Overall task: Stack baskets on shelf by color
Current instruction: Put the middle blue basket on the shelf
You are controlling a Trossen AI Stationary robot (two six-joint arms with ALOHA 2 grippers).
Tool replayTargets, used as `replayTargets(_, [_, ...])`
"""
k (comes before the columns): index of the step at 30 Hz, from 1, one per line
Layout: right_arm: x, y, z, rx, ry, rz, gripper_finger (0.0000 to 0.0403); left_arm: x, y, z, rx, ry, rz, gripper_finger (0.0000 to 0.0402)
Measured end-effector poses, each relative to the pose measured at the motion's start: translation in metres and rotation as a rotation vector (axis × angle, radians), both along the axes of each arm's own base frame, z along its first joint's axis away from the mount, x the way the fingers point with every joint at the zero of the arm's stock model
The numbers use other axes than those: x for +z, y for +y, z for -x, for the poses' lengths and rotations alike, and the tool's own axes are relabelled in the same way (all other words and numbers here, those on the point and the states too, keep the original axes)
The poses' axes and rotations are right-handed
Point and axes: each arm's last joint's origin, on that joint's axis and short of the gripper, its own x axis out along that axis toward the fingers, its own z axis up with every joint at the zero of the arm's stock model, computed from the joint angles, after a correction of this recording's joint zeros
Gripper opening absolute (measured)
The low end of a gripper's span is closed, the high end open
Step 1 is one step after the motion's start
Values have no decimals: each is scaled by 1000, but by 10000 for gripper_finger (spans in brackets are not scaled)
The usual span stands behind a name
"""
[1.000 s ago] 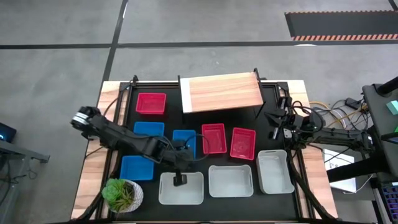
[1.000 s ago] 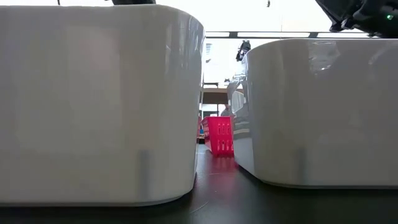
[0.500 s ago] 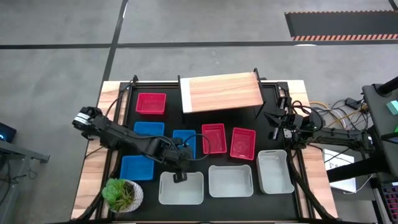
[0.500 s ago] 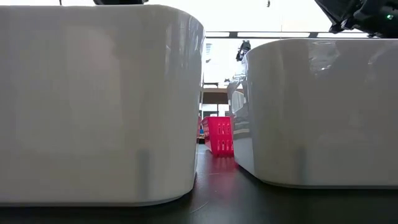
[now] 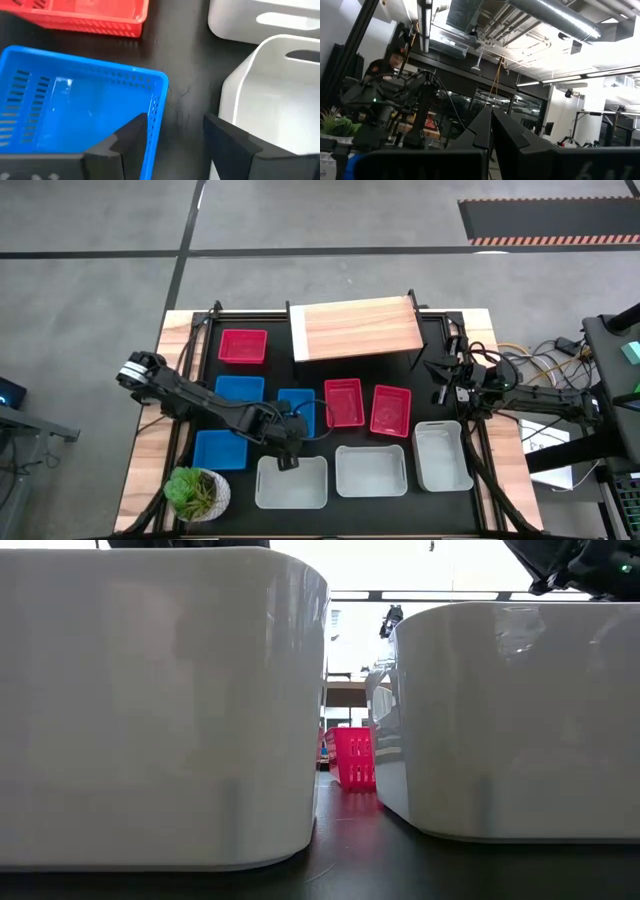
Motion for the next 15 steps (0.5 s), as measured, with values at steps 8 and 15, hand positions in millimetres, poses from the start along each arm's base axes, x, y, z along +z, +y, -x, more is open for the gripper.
replayTargets(8, [-1, 0, 0, 0, 7, -1, 9, -16, 2, -1, -17, -60, 6, 178])
replayTargets(15, [-1, 0, 0, 0, 8, -1, 9, -22, 5, 2, -12, -40, -2, 178])
